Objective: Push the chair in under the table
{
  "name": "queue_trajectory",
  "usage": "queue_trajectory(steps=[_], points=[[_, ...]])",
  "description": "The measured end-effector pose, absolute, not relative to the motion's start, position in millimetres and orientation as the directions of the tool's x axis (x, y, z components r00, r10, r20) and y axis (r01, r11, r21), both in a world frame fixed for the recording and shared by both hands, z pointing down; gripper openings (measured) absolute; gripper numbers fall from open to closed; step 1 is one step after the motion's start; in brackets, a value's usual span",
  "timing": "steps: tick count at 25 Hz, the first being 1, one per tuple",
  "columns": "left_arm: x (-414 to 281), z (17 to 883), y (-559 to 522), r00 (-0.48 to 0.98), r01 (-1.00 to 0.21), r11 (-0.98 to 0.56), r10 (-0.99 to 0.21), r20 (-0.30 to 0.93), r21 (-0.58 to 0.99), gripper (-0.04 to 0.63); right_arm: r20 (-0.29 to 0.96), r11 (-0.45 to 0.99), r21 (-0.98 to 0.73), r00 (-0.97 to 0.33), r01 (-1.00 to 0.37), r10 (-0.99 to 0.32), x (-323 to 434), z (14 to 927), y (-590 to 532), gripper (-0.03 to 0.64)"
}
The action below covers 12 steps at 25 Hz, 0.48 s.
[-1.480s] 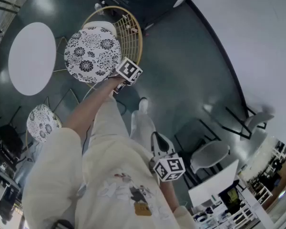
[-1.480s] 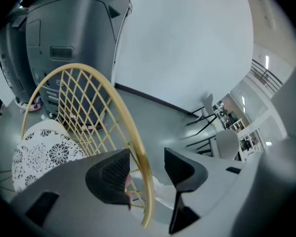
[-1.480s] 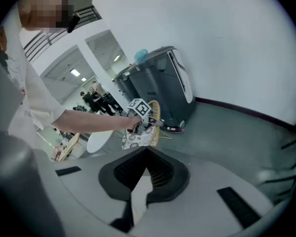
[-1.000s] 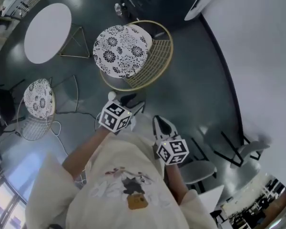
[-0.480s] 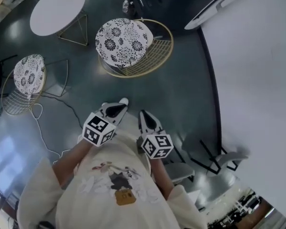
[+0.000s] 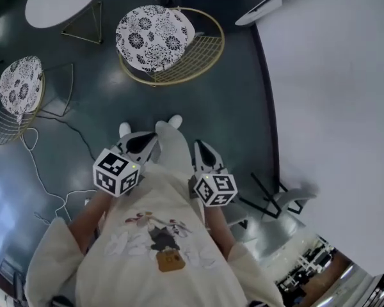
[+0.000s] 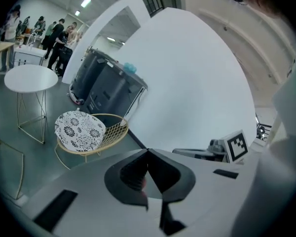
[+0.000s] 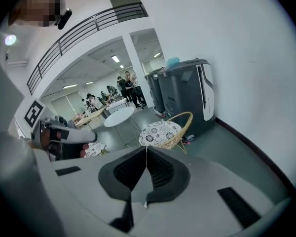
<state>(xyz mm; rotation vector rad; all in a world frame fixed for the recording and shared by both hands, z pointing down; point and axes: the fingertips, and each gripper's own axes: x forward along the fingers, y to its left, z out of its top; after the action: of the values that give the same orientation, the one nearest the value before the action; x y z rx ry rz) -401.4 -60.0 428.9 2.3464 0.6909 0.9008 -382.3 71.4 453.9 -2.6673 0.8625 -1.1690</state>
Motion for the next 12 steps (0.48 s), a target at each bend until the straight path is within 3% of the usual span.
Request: queue_trajectory(steps=[5,12], points=[[-353.4,426.2,-51.9,0.698,0.245,-0.788,0.548,0.462,0.566,0.009,0.589,-0.779,-0.375,0.519,-0.502,-0.619,-318.7,460.3,81.9,0.009],[-246.1,428.4,19.5,0.743,0.105,-0.869,0.392,0.542,0.484,0.009,0.533,-0.690,-0.445,0.450,-0.571,-0.717,-194.1,473.2,160.5,0.009]])
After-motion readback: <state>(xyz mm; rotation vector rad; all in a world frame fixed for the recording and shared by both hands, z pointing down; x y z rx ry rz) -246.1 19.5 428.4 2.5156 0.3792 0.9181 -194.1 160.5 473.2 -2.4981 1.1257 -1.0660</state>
